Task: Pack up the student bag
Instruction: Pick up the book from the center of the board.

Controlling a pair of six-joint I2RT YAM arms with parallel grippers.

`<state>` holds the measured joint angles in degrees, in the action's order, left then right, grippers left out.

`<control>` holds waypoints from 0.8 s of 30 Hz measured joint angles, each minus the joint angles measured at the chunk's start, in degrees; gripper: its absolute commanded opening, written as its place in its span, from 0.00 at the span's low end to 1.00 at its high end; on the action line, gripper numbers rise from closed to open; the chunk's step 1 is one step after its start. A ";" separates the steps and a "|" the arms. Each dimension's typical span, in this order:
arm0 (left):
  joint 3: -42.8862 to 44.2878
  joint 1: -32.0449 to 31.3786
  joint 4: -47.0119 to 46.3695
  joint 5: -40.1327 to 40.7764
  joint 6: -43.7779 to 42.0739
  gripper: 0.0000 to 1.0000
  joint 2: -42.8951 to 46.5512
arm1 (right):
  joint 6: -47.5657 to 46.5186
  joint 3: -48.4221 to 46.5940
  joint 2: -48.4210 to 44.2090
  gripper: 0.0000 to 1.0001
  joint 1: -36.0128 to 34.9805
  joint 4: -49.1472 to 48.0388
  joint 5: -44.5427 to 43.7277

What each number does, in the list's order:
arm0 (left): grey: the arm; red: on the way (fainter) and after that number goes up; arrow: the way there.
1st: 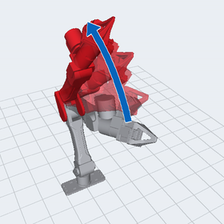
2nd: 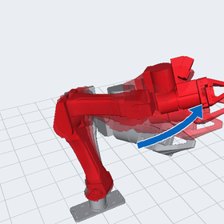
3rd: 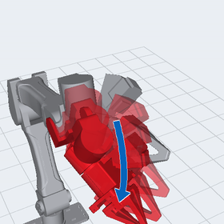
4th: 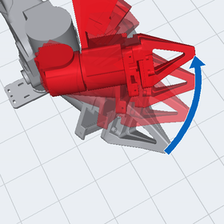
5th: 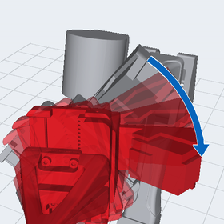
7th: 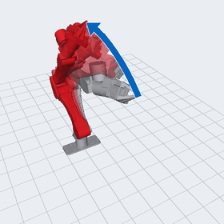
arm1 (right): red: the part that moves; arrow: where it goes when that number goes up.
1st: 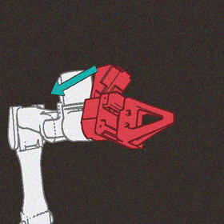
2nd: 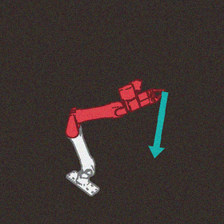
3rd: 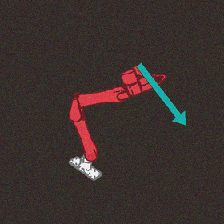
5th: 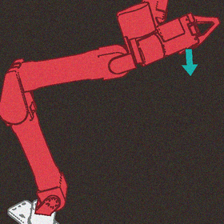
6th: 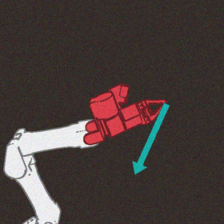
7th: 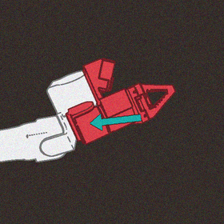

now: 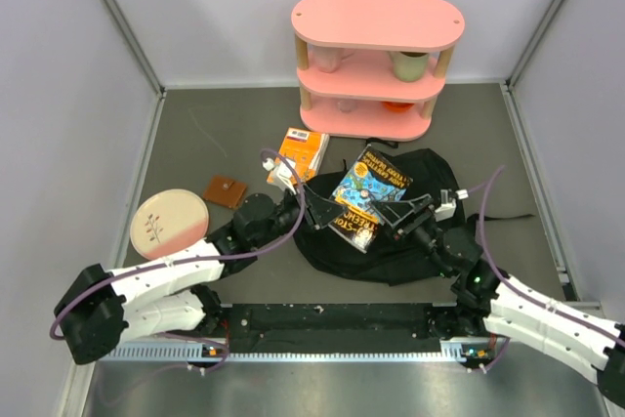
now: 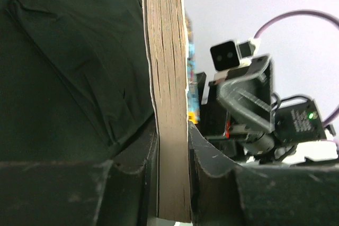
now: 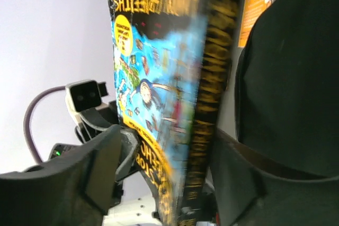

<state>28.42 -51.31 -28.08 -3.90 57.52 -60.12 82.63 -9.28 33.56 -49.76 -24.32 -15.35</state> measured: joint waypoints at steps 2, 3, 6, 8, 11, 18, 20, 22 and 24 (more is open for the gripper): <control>1.07 -0.04 2.27 -1.31 -2.03 0.00 0.28 | -2.19 -0.07 -2.91 0.89 -0.07 2.43 -0.02; 1.42 -0.04 3.54 -1.66 -3.04 0.00 0.66 | -3.48 -0.24 -4.79 0.91 -0.07 4.28 -0.42; 1.86 0.15 6.93 -3.78 -6.05 0.00 2.47 | -8.59 -2.56 -9.81 0.94 0.04 12.11 -1.79; 3.39 0.83 9.66 -6.47 -8.35 0.00 3.74 | -12.48 -5.07 -11.82 0.94 0.28 16.83 -2.49; 5.44 1.68 11.10 -10.08 -10.84 0.00 4.63 | -16.22 -8.68 -11.93 0.95 0.96 21.09 -2.75; 8.72 5.62 13.75 -22.67 -14.45 0.00 5.07 | -22.99 -12.52 -8.13 0.85 2.45 23.58 1.46; 8.79 6.67 12.74 -25.29 -14.21 0.00 4.37 | -24.87 -12.57 -7.30 0.72 2.49 23.28 3.32; 8.61 7.91 10.67 -27.34 -13.46 0.00 3.23 | -26.29 -12.57 -7.17 0.47 2.69 22.84 4.48; 8.39 8.87 8.70 -28.92 -12.48 0.00 2.25 | -27.02 -12.52 -7.37 0.32 2.75 21.22 5.81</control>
<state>36.82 -42.44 -19.38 -32.82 45.04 -57.87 55.61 -21.80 26.20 -47.00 -3.09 -9.54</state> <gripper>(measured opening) 0.235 0.537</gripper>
